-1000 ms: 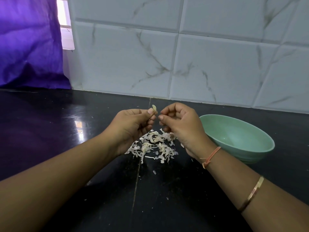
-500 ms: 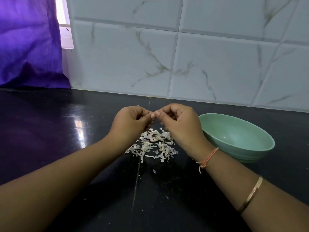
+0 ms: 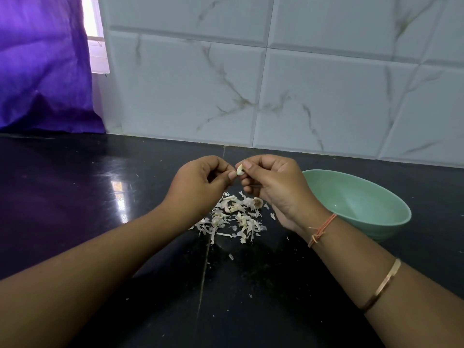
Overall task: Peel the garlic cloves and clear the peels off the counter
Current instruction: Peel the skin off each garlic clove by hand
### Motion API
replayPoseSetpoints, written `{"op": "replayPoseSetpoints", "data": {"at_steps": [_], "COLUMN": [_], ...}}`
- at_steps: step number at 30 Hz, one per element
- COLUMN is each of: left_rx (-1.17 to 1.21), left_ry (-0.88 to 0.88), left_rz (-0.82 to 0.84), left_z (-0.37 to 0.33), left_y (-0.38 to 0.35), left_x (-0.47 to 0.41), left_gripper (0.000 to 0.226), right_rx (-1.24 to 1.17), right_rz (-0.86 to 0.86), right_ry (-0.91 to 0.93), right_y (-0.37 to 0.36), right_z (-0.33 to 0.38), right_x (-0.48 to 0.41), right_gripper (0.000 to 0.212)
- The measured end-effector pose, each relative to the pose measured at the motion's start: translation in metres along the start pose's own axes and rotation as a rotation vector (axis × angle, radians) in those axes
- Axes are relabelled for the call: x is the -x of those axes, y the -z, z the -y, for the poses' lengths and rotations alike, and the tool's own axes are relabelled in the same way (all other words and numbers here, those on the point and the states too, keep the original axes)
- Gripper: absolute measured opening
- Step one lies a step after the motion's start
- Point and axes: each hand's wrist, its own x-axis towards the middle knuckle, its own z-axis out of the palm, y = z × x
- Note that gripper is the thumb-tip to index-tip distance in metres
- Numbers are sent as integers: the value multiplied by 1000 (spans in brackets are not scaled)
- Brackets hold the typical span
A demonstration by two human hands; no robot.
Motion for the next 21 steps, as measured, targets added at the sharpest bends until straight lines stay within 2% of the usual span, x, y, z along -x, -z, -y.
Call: {"op": "replayPoseSetpoints", "data": {"at_steps": [6, 11, 15, 18, 21], "left_rx": [-41, 123, 89, 57, 54], "left_ry": [-23, 87, 115, 106, 103], "left_rz": [34, -42, -113, -103, -73], "left_z": [1, 4, 9, 9, 8], "left_y": [2, 4, 6, 6, 7], "left_x": [-1, -5, -7, -7, -6], "left_gripper": [26, 18, 16, 16, 25], "right_rx": [-35, -116, -139, -126, -59], "right_rz": [74, 115, 102, 67, 24], "right_ry": [-62, -109, -84, -25, 50], "right_y": [0, 0, 0, 2, 0], "right_z": [2, 2, 2, 4, 3], "right_x": [2, 3, 4, 3, 3], "right_gripper": [24, 20, 14, 11, 9]}}
